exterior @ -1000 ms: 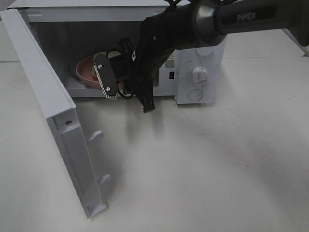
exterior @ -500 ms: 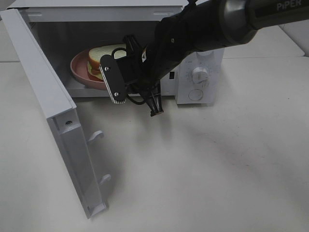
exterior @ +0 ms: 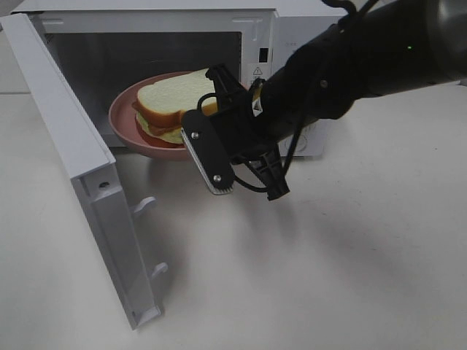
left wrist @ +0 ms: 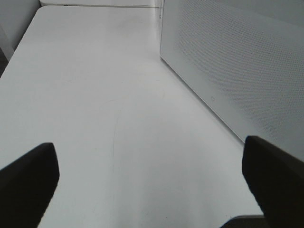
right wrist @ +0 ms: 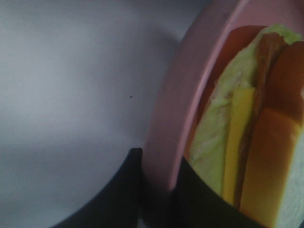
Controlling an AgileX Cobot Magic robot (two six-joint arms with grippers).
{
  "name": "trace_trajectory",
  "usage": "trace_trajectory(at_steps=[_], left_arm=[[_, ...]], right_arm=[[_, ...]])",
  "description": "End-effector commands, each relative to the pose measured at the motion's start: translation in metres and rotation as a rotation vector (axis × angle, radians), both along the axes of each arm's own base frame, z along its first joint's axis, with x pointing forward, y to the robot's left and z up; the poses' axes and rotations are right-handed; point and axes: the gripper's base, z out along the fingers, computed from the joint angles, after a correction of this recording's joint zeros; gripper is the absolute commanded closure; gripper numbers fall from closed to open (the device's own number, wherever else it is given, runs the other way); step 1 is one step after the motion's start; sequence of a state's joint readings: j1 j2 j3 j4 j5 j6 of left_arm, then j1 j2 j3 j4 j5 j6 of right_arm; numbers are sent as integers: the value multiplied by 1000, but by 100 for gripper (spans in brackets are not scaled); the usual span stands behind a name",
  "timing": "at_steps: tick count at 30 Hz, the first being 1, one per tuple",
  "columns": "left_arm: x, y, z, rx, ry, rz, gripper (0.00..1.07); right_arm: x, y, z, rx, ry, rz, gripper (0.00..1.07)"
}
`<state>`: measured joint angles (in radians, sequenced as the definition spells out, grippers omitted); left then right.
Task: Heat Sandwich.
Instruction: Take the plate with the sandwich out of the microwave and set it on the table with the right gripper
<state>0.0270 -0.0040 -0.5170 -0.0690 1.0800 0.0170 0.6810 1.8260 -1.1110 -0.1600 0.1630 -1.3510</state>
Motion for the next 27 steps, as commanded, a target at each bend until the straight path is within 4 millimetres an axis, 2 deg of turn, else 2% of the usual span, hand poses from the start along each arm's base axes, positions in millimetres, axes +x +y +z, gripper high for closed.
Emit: trace_trajectory(at_steps=[1, 27], left_arm=[[-3, 0, 0, -3, -29, 5, 6], [-3, 0, 0, -3, -29, 5, 6]], right_arm=[[-11, -16, 13, 39, -42, -16, 107], [-100, -88, 33, 2, -72, 15, 107]])
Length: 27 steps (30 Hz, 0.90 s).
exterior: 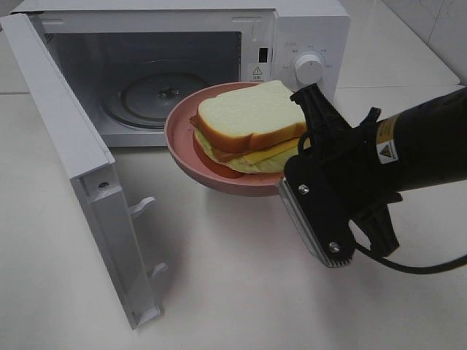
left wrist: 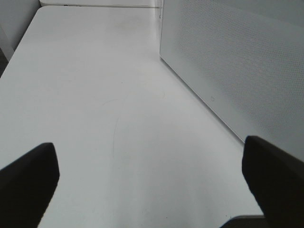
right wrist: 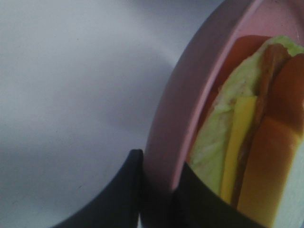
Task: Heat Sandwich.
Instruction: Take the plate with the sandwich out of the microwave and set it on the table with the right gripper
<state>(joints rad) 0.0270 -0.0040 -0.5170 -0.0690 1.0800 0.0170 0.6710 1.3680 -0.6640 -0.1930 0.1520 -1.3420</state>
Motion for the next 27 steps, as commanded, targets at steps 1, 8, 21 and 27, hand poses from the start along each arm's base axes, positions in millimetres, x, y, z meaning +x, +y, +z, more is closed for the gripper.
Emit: trace_trajectory(at_steps=[1, 8, 21, 27], left_arm=[[-3, 0, 0, -3, -29, 5, 6], [-3, 0, 0, -3, -29, 5, 6], [-3, 0, 0, -3, -29, 5, 6], [-3, 0, 0, -3, -29, 5, 6]], right_arm=[[-8, -9, 10, -2, -46, 13, 107], [-23, -23, 15, -16, -49, 5, 107], [-54, -50, 19, -28, -21, -45, 107], [-66, -65, 14, -31, -9, -122, 107]])
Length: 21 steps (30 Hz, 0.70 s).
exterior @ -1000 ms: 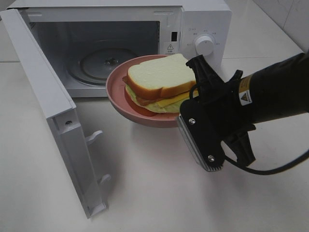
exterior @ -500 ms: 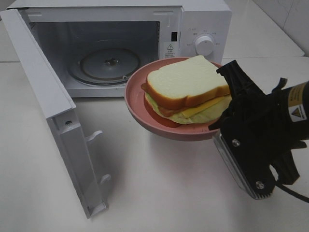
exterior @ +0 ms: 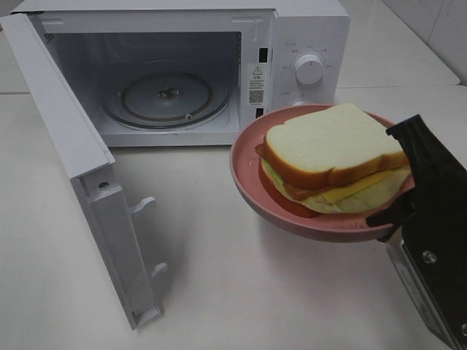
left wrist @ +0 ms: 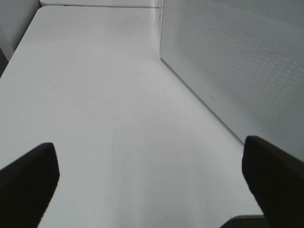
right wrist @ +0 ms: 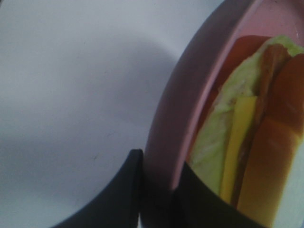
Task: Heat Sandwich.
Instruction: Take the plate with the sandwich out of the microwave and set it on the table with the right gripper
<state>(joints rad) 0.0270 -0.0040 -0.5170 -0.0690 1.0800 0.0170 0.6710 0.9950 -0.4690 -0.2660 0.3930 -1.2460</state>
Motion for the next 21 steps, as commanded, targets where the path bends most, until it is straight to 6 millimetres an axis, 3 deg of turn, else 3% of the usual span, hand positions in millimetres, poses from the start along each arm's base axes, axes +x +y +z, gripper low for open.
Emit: trace_trajectory(at_steps=[1, 21], left_arm=[[-3, 0, 0, -3, -29, 5, 6], [-3, 0, 0, -3, -29, 5, 6]], right_arm=[[-2, -6, 2, 23, -29, -55, 107], [3, -25, 2, 101, -23, -473, 107]])
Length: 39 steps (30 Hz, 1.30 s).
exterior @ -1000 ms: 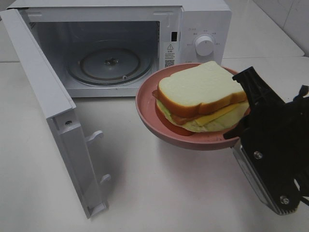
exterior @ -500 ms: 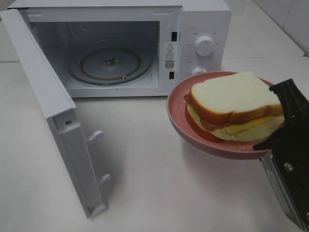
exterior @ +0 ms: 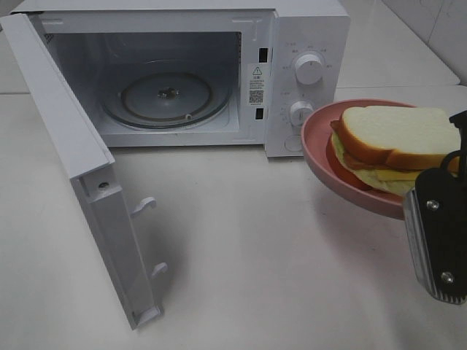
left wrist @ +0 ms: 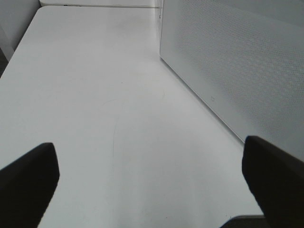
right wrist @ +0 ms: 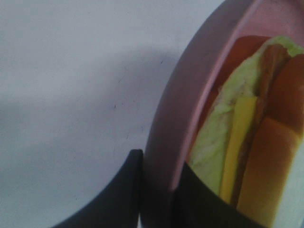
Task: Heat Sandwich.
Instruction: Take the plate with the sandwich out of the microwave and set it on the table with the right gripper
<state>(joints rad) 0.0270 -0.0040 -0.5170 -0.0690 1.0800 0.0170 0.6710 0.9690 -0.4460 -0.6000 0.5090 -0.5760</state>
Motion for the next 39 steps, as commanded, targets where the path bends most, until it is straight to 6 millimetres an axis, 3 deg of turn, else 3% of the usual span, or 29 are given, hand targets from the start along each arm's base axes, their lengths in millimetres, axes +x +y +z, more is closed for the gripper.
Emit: trace_trajectory(at_steps=[1, 25, 39], left_arm=[[-3, 0, 0, -3, -29, 5, 6], [-3, 0, 0, -3, -29, 5, 6], [-3, 0, 0, -3, -29, 5, 6]], right_arm=[[1, -4, 3, 11, -25, -59, 107], [-5, -41, 5, 32, -73, -726, 106], [-4, -46, 7, 111, -139, -895, 106]])
